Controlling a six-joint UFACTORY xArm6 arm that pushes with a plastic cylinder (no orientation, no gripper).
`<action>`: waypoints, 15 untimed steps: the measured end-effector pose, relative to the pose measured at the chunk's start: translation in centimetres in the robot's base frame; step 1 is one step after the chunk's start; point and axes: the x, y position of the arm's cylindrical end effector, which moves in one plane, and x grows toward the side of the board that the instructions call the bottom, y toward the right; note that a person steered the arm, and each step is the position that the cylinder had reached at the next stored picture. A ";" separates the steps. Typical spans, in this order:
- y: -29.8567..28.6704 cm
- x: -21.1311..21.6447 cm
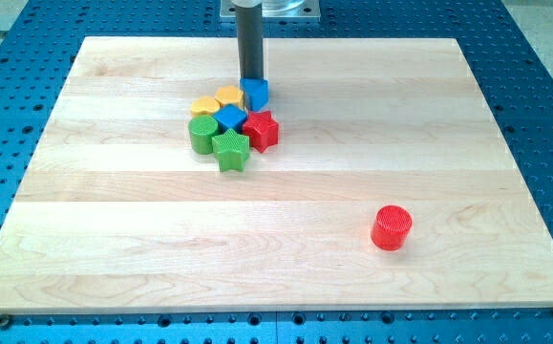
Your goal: Move the red circle into the group of blocks
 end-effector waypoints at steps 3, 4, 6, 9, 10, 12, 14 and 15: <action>0.1 1.7; 4.9 2.0; 23.4 14.8; 18.2 27.8; 13.1 27.9; 7.5 19.1; 11.1 14.2; 13.2 12.8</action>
